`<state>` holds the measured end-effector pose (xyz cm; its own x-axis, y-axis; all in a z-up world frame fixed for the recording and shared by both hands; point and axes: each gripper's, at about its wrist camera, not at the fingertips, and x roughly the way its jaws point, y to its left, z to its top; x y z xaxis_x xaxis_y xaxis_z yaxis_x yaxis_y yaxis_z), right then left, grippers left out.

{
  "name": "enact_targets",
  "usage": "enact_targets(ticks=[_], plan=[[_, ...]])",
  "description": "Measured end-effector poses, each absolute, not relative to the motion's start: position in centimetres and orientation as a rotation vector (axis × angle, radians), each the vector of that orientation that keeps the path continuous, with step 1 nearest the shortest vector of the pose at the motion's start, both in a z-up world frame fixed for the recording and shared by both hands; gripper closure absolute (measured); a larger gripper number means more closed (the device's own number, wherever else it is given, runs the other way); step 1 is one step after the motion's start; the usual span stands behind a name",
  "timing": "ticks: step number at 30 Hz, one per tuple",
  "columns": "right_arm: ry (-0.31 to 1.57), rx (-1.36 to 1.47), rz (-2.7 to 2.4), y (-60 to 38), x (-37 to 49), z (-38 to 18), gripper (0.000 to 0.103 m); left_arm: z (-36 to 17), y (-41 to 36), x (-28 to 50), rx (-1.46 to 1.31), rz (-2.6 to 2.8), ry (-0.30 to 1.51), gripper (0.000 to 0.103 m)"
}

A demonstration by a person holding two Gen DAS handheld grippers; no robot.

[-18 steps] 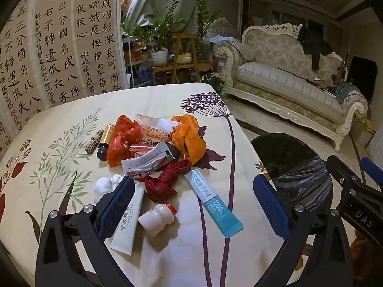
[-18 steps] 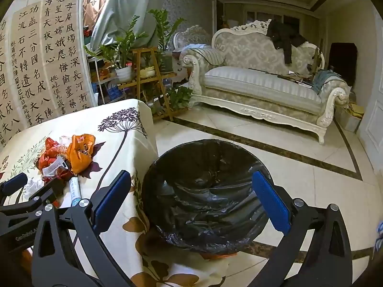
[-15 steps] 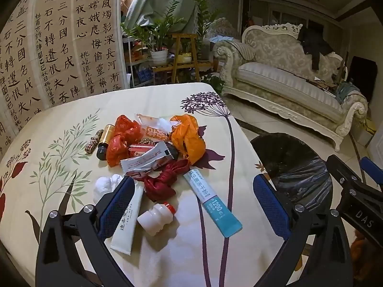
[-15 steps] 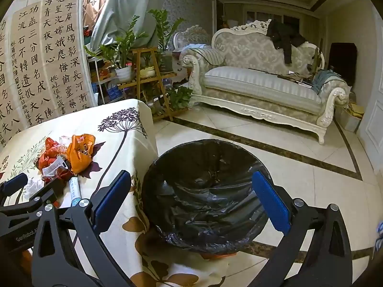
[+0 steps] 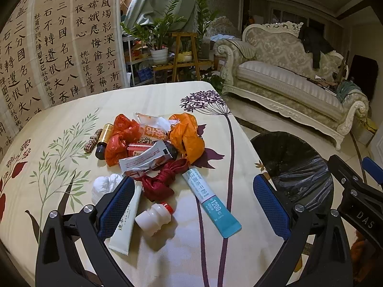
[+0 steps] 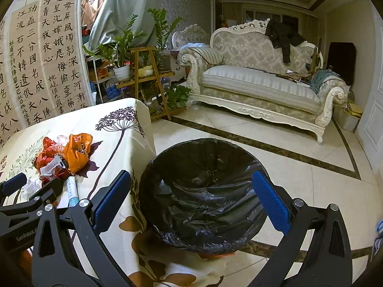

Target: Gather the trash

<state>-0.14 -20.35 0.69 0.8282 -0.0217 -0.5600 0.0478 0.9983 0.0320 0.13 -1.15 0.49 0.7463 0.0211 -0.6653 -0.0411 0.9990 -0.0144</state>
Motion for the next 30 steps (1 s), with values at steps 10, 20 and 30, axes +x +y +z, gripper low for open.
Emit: enact_targets(ticks=[10,20,30], plan=[[0.597,0.041,-0.039,-20.35,0.08,0.52,0.004,0.3,-0.95,0.37,-0.034,0.035,0.731,0.006],[0.6,0.04,-0.038,-20.42,0.1,0.48,0.004,0.32,-1.33,0.08,-0.029,0.033,0.73,0.006],[0.602,0.042,-0.039,-20.71,0.01,0.37,0.004,-0.05,-1.5,0.21,-0.029,0.033,0.734,0.006]])
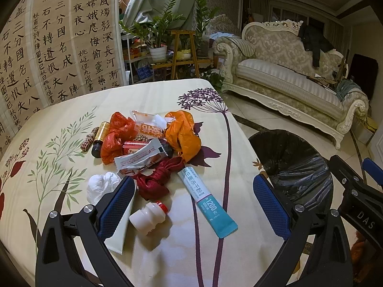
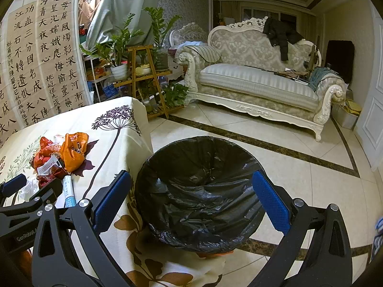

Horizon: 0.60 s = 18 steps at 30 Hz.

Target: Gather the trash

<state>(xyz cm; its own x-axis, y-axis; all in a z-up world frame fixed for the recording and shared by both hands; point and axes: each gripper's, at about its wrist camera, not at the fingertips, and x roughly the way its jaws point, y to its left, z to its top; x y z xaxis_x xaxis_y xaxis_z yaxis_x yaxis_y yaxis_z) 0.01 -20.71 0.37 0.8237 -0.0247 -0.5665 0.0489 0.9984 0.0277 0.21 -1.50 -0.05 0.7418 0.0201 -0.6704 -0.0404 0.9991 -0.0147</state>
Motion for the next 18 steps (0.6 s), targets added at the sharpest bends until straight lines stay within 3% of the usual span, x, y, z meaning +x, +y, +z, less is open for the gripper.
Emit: enact_targets(ticks=[18], plan=[[0.606,0.042,-0.039,-20.75,0.08,0.38,0.004,-0.02,-1.5,0.24,-0.028,0.033,0.735,0.006]])
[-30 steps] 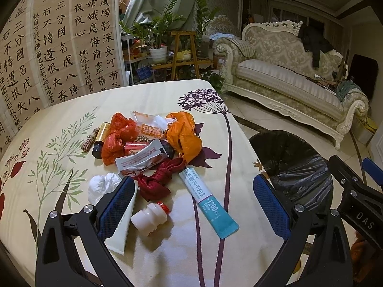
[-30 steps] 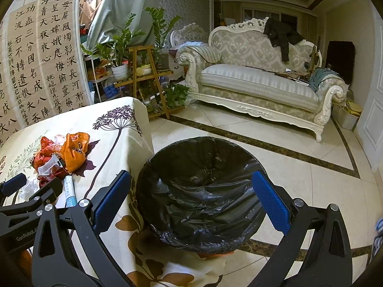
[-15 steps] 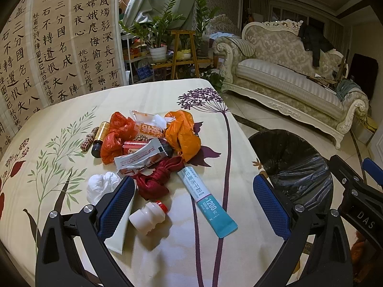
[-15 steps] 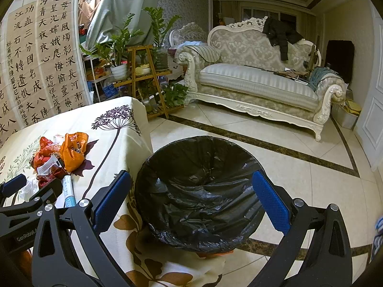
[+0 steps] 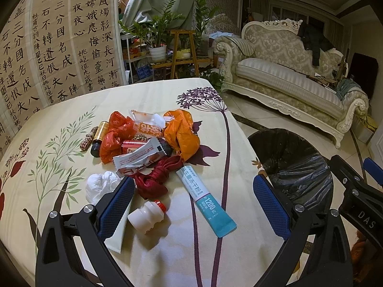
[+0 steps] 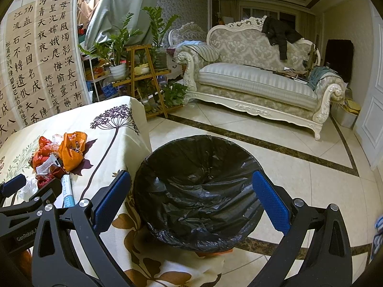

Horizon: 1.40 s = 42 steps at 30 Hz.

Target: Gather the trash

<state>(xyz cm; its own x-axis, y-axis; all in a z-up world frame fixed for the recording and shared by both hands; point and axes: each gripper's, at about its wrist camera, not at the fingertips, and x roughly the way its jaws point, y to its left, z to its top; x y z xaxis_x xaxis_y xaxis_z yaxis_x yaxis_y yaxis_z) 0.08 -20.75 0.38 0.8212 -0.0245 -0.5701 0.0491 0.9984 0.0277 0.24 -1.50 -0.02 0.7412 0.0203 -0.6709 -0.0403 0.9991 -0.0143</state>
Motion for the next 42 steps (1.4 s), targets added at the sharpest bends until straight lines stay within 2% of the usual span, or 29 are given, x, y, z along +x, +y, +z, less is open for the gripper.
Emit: enact_targets(ticks=[32,34,35,36,42], plan=[[0.624,0.027,-0.001,-19.9,-0.4,-0.6,0.006,-0.3,-0.6,-1.0,-0.03,0.031,0.762,0.007],[0.633,0.025,0.013,-19.1,0.0,-0.3,0.013,0.1,0.3,-1.0,-0.03,0.044,0.765,0.015],[0.637,0.026,0.021,-18.8,0.0,-0.2,0.014,0.2,1.0,-1.1,-0.032,0.059,0.767,0.03],[0.641,0.026,0.028,-18.7,0.1,-0.2,0.016,0.2,1.4,-1.2,-0.035,0.066,0.775,0.036],[0.653,0.008,0.083,-16.7,0.0,0.1,0.02,0.3,5.4,-2.1,-0.063,0.116,0.786,0.036]])
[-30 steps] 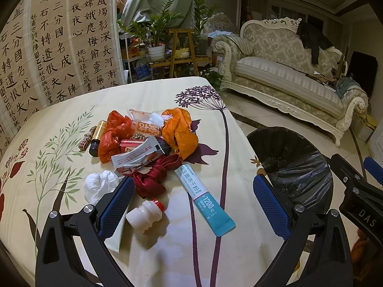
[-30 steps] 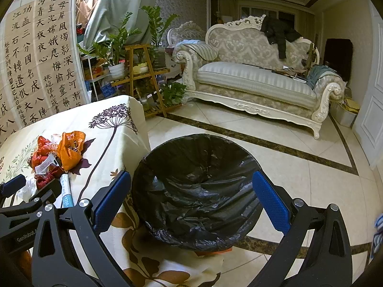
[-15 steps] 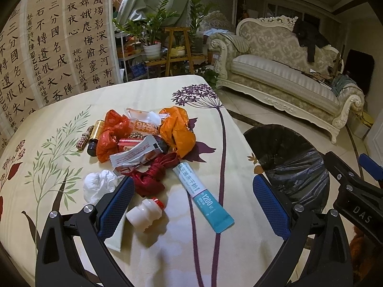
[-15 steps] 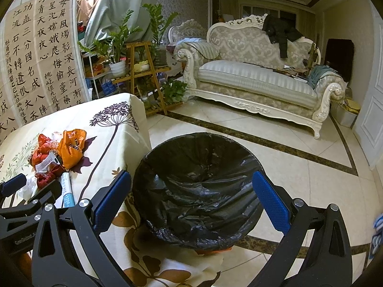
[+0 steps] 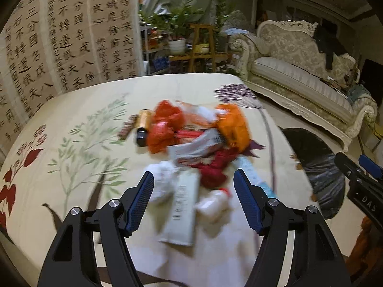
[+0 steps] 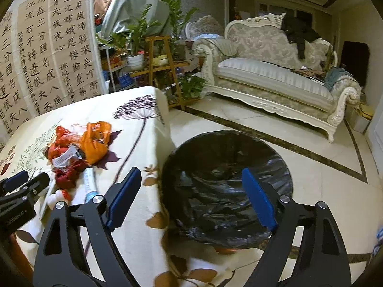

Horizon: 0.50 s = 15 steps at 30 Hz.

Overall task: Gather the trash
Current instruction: 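Grasp the white tissue with the left tool while the right tool grasps the toothpaste tube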

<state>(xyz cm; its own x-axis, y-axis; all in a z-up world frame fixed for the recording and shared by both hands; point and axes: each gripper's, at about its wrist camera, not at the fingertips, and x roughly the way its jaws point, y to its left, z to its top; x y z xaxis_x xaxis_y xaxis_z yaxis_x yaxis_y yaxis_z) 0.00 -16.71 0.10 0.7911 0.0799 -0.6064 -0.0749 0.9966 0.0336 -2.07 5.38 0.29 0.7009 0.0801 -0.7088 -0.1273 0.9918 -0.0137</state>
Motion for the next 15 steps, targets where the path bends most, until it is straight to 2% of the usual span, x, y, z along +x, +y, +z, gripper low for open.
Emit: enact_targets(ticks=[5,7,15], plan=[[0.675,-0.002,0.119,-14.9,1.0,0.2,0.021,-0.2,8.1,-1.9,-0.061,0.162,0.803,0.036],[0.692,0.0,0.136,-14.4,1.2,0.0,0.026,-0.6,8.6,-1.7,-0.061,0.162,0.815,0.036],[0.728,-0.03,0.191,-11.6,1.7,-0.7,0.031,-1.6,9.3,-0.4,-0.068,0.131,0.837,0.036]])
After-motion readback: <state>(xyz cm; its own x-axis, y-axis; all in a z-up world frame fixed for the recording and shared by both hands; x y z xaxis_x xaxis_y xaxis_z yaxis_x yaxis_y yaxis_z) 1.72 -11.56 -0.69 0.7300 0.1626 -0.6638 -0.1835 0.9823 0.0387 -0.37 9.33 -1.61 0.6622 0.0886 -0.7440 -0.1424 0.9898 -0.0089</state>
